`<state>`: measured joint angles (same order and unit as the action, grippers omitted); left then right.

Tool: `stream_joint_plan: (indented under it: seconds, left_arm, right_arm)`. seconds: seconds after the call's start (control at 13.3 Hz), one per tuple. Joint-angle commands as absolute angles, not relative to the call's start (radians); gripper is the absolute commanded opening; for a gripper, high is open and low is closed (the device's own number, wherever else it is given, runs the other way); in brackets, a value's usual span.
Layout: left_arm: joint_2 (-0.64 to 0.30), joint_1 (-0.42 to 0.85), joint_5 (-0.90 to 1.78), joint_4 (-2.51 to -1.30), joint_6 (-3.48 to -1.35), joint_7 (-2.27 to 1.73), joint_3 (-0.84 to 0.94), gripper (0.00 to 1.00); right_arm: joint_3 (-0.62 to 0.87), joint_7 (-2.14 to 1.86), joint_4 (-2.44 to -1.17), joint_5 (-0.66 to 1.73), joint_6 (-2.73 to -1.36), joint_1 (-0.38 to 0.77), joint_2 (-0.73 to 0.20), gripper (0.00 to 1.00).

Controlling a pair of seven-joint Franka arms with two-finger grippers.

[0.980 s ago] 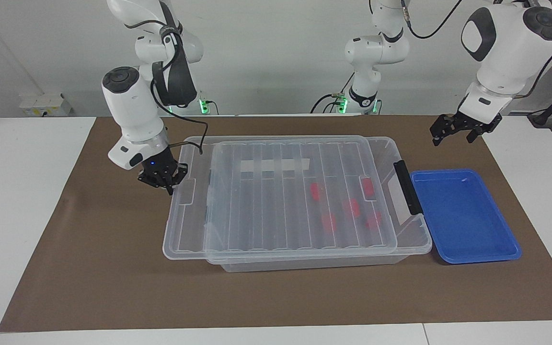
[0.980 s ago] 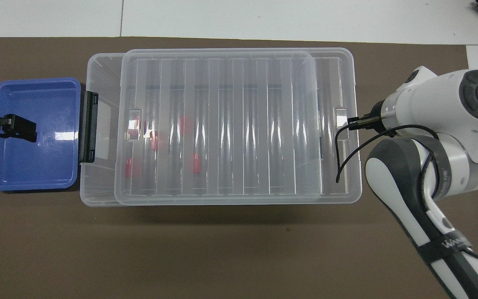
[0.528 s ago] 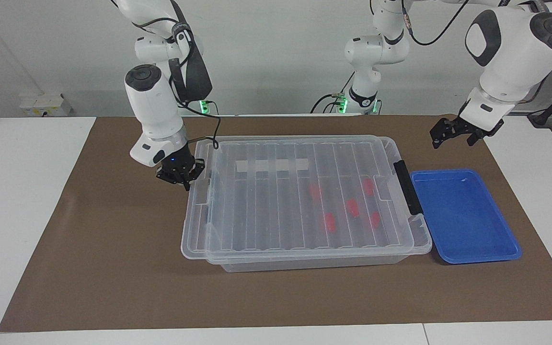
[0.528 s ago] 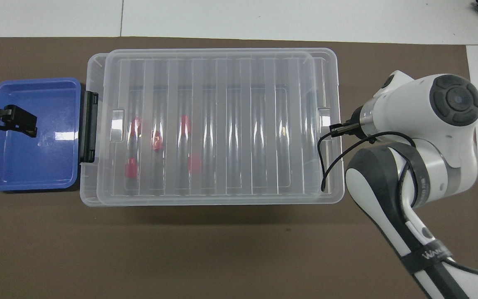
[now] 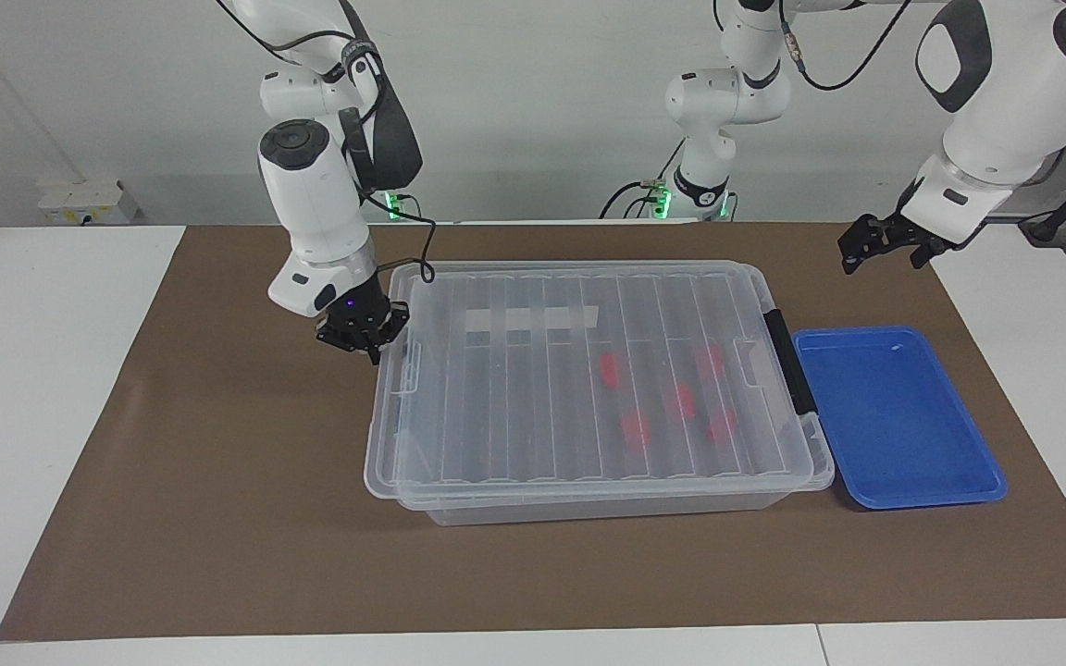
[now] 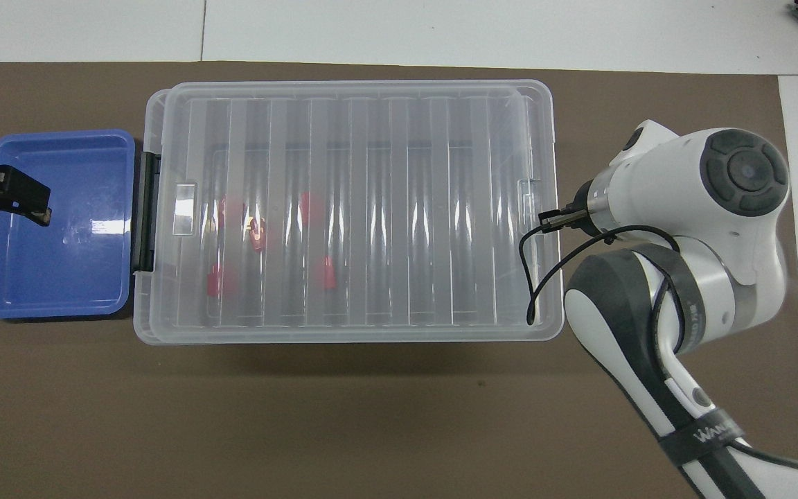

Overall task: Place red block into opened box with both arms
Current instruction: 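Release the lid and draw the right gripper back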

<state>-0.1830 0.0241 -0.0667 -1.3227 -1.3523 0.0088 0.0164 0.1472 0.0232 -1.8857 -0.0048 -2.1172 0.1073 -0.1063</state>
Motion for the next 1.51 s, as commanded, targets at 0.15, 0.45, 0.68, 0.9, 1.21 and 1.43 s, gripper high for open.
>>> stream_joint_plan:
  seconds: [0.15, 0.45, 0.68, 0.9, 1.21, 1.43]
  left_arm:
    - [-0.284, 0.046, -0.064, -1.132, -1.255, 0.015, 0.002, 1.00]
    - [-0.236, 0.044, -0.063, -1.299, -1.368, 0.025, -0.009, 1.00]
    - [-0.239, 0.040, -0.063, -1.334, -1.399, 0.025, -0.009, 1.00]
    - [-0.160, 0.029, -0.063, -1.538, -1.559, 0.028, -0.011, 1.00]
    - [-0.107, 0.026, -0.063, -1.612, -1.626, 0.028, -0.018, 1.00]
    - [-0.109, 0.028, -0.063, -1.603, -1.624, 0.025, -0.018, 1.00]
  right_arm:
    - [0.158, 0.037, -1.890, 0.015, -2.118, 0.109, -0.095, 0.00]
    - [0.160, 0.034, -1.888, 0.021, -2.118, 0.109, -0.097, 0.00]
    - [0.166, 0.035, -1.887, 0.021, -2.120, 0.115, -0.097, 0.00]
    - [0.166, 0.035, -1.884, 0.021, -2.121, 0.115, -0.097, 0.00]
    - [0.164, 0.041, -1.878, 0.021, -2.114, 0.103, -0.084, 0.00]
    - [0.160, 0.069, -1.881, 0.021, -2.089, 0.068, -0.042, 0.00]
